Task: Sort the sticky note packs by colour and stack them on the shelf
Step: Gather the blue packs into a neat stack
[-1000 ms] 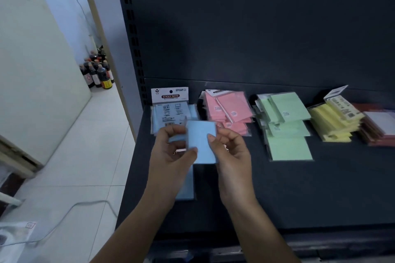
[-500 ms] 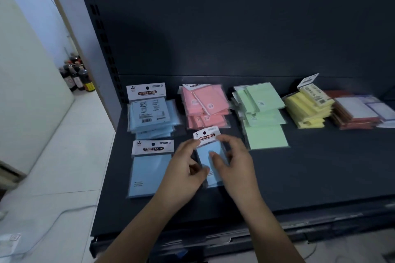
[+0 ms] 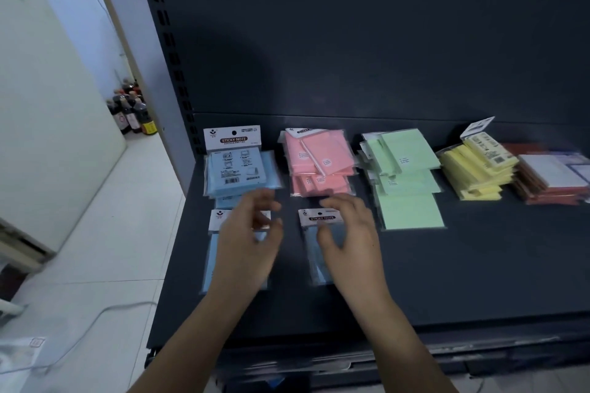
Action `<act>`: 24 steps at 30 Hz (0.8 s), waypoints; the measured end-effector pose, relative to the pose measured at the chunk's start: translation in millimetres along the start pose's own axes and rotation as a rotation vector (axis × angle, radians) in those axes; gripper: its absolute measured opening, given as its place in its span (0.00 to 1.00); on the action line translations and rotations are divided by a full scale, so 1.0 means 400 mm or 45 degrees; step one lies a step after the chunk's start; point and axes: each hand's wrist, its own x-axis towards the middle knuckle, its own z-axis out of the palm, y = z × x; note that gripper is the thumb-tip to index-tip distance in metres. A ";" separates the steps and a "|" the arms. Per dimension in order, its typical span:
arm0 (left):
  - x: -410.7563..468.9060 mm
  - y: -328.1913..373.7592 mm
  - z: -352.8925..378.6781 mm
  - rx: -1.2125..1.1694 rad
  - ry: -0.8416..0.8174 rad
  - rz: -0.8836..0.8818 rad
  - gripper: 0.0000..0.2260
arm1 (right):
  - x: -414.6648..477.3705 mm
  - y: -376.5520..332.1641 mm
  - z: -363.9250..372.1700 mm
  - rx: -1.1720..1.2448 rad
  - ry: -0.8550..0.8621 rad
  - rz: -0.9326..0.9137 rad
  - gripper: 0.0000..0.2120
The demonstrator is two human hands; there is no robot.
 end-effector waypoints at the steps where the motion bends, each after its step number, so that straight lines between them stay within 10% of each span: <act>1: 0.012 -0.004 -0.022 0.054 0.097 0.026 0.18 | 0.008 -0.011 0.009 0.083 -0.039 -0.017 0.14; 11: 0.047 -0.045 -0.114 0.425 0.111 -0.089 0.23 | 0.087 -0.095 0.122 0.638 -0.434 0.283 0.24; 24: 0.019 -0.033 -0.125 -0.488 0.416 -0.398 0.07 | 0.065 -0.119 0.162 1.262 -0.161 0.599 0.07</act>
